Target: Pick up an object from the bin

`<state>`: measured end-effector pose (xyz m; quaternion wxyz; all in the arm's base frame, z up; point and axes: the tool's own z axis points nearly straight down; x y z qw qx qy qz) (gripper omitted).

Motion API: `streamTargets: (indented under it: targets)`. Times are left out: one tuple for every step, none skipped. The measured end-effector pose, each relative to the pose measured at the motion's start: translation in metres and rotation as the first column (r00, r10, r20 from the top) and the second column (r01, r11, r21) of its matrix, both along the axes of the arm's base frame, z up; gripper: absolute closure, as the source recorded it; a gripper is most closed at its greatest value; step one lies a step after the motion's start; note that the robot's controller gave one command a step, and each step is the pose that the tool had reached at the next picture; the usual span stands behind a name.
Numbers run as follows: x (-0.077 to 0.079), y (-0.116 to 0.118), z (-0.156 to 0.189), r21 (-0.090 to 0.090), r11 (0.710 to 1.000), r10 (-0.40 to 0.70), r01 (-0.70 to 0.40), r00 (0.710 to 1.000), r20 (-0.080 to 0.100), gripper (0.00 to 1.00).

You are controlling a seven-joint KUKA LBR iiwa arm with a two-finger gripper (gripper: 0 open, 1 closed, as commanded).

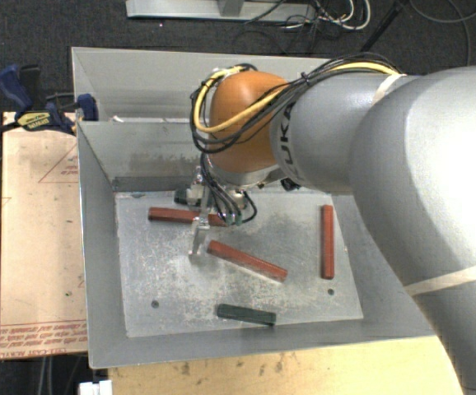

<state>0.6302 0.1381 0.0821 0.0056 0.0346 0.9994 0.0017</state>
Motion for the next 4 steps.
streamTargets:
  targets:
    - [-0.004, -0.001, -0.001, -0.001, 1.000, -0.002, 0.002, 1.000, -0.007, 1.00]
    - [-0.004, -0.001, -0.001, 0.000, 1.000, -0.002, 0.002, 1.000, -0.007, 1.00]
    - [-0.005, -0.001, 0.001, -0.001, 1.000, -0.002, 0.002, 1.000, -0.010, 1.00]
    - [-0.006, -0.001, 0.010, -0.002, 1.000, -0.002, 0.002, 1.000, -0.014, 1.00]
